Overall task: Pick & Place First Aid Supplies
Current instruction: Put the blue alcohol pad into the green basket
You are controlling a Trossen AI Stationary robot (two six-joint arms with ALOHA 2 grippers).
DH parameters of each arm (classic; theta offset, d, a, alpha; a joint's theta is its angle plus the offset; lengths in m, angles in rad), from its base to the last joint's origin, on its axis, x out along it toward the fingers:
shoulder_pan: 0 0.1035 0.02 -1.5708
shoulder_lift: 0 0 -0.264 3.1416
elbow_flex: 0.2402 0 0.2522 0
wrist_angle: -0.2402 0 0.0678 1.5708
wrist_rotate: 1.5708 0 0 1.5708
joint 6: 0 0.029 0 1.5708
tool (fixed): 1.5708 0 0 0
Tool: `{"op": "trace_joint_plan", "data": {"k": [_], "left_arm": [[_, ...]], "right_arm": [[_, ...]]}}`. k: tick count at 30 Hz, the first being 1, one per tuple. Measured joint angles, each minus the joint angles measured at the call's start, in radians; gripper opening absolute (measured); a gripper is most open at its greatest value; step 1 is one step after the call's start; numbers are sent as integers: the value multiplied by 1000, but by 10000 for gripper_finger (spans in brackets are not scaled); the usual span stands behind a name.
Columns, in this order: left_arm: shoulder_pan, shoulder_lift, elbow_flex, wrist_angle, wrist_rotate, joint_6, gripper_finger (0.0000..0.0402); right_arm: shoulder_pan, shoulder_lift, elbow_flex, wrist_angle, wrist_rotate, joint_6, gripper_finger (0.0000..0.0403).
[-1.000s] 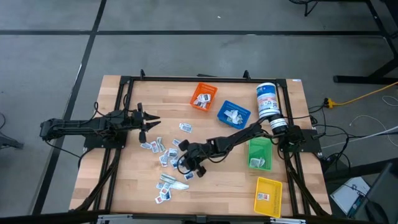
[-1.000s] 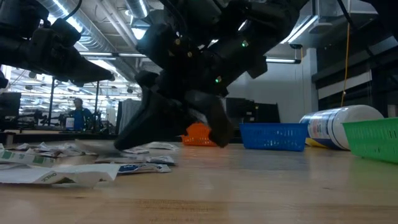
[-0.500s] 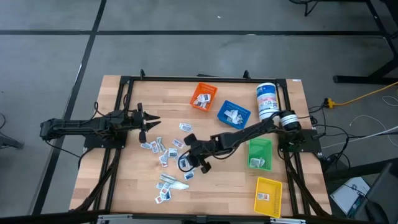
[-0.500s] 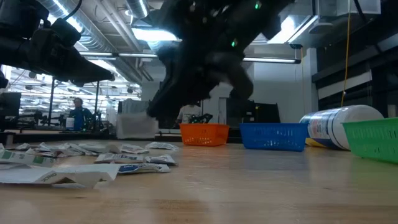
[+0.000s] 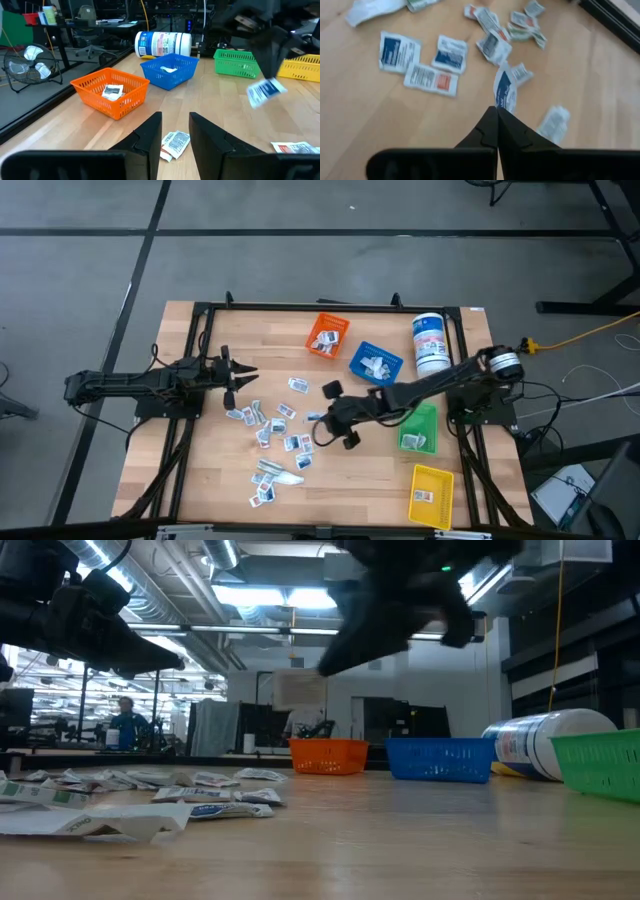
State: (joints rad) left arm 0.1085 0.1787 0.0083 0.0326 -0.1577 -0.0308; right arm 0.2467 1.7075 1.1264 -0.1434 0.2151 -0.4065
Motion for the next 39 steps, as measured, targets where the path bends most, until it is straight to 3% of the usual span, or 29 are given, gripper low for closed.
{"op": "trace_joint_plan", "data": {"k": [13, 25, 39], "left_arm": [[0, 0, 0, 0, 0, 0, 91], [0, 0, 0, 0, 0, 0, 91], [0, 0, 0, 0, -1, 0, 93]], "right_arm": [[137, -360, -322, -46, 251, 169, 0], [227, -561, -351, -430, 297, 605, 0], [387, -625, -322, -693, 200, 1211, 0]]}}
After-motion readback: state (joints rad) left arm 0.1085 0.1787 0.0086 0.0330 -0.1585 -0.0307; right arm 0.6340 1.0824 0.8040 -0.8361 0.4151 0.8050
